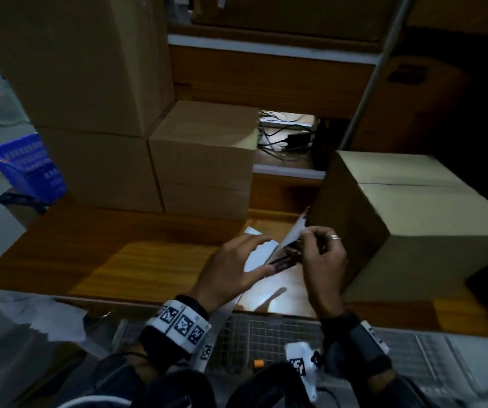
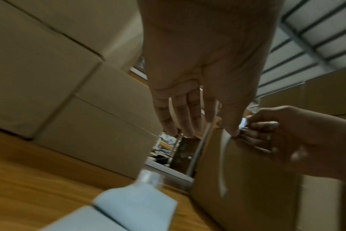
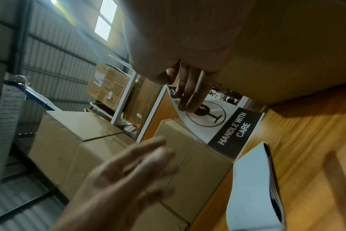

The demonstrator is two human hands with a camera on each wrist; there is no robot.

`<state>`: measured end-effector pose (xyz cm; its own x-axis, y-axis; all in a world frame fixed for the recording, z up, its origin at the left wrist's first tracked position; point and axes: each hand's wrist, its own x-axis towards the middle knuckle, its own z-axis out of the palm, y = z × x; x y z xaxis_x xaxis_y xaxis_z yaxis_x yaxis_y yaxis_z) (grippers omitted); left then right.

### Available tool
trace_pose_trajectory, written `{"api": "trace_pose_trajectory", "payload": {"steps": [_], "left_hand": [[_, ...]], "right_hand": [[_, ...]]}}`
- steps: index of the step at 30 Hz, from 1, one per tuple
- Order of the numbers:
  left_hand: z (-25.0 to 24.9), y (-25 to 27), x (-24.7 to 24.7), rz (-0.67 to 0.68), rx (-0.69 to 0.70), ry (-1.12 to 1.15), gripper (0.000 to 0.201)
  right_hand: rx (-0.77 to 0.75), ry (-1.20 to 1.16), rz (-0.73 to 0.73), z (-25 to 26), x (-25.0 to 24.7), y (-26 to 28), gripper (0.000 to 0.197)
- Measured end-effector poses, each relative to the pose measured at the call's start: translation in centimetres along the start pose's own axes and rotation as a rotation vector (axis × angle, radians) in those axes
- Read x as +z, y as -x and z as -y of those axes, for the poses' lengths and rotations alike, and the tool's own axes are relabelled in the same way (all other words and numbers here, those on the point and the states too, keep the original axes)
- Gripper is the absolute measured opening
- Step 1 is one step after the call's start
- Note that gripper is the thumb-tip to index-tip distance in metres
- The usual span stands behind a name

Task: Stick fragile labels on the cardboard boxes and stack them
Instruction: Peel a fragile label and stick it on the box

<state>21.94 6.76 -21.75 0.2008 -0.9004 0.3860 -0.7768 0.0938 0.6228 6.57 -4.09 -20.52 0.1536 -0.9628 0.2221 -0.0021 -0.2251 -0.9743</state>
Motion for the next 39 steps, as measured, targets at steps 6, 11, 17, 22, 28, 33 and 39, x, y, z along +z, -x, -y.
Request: {"api": "trace_pose_trajectory", "payload": {"steps": [6, 11, 17, 22, 28, 33, 39], "left_hand": [[-2.1, 0.3, 4.0, -0.080, 0.067, -0.086, 0.029], [-3.7, 0.4, 4.3, -0.136, 0.035, -0.053, 0.014], [-9.6, -1.4, 5.3, -0.151, 0.014, 0.296, 0.015], [-16.0, -3.4, 7.9, -0.081, -0.021, 0.529, 0.028], [-21.5, -6.2, 12.5, -0.134, -0.045, 0.454, 0.031], [-25.0, -9.2, 14.7, -0.343, 0.198, 0.066, 0.033], [-27.3, -15.4, 17.5, -0.190, 0.338, -0.225, 0.033]], "right_hand": [[0.066, -0.069, 0.107, 0.1, -2.5, 3.2, 0.014], [0.068, -0.127, 0.390, 0.4, -7.8, 3.7, 0.044], [0.030, 0.103, 0.303, -0.2, -14.3, 1.8, 0.050], [-0.022, 0.064, 0.332, -0.9, -20.6, -0.5, 0.023], [-0.026, -0.034, 0.367, -1.2, -28.3, -4.1, 0.013], [0.026, -0.095, 0.334, -1.9, -33.7, -6.6, 0.016], [0.084, -0.087, 0.303, -4.4, -37.0, -9.9, 0.015]]}}
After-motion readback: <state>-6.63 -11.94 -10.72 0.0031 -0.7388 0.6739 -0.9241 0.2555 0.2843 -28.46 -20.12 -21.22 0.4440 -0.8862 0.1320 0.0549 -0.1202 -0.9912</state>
